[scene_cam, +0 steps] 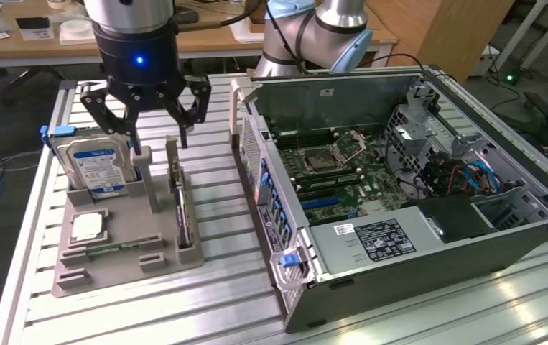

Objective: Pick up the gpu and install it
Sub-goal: 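Pick up the gpu and move the gpu toward the slot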

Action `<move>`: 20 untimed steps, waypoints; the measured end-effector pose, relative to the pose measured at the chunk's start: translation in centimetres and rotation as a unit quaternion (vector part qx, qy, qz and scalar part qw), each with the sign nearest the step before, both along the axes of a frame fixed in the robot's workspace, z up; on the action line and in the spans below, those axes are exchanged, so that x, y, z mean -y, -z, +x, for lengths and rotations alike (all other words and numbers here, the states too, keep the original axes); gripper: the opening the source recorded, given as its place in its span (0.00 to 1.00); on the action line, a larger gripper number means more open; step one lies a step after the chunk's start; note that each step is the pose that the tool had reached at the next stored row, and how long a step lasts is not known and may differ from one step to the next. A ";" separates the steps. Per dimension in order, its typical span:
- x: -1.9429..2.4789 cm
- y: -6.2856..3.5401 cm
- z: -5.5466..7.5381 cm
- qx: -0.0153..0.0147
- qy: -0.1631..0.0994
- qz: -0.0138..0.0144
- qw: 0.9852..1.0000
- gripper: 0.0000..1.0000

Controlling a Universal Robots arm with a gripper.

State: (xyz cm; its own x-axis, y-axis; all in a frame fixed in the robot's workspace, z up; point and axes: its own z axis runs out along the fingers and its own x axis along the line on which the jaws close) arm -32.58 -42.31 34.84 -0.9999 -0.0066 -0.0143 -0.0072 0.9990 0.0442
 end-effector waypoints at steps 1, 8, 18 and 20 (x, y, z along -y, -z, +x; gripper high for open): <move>0.00 0.09 0.0 0.000 0.000 0.000 1.000 0.65; 0.03 0.75 0.0 0.000 0.000 0.000 1.000 0.65; 0.27 1.70 0.0 0.000 0.000 0.000 1.000 0.65; 0.37 1.88 0.1 0.000 0.000 0.000 1.000 0.65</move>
State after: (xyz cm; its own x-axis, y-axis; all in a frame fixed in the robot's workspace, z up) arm -32.53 -42.69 32.96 -0.9999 -0.0066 -0.0144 -0.0072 0.9990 0.0444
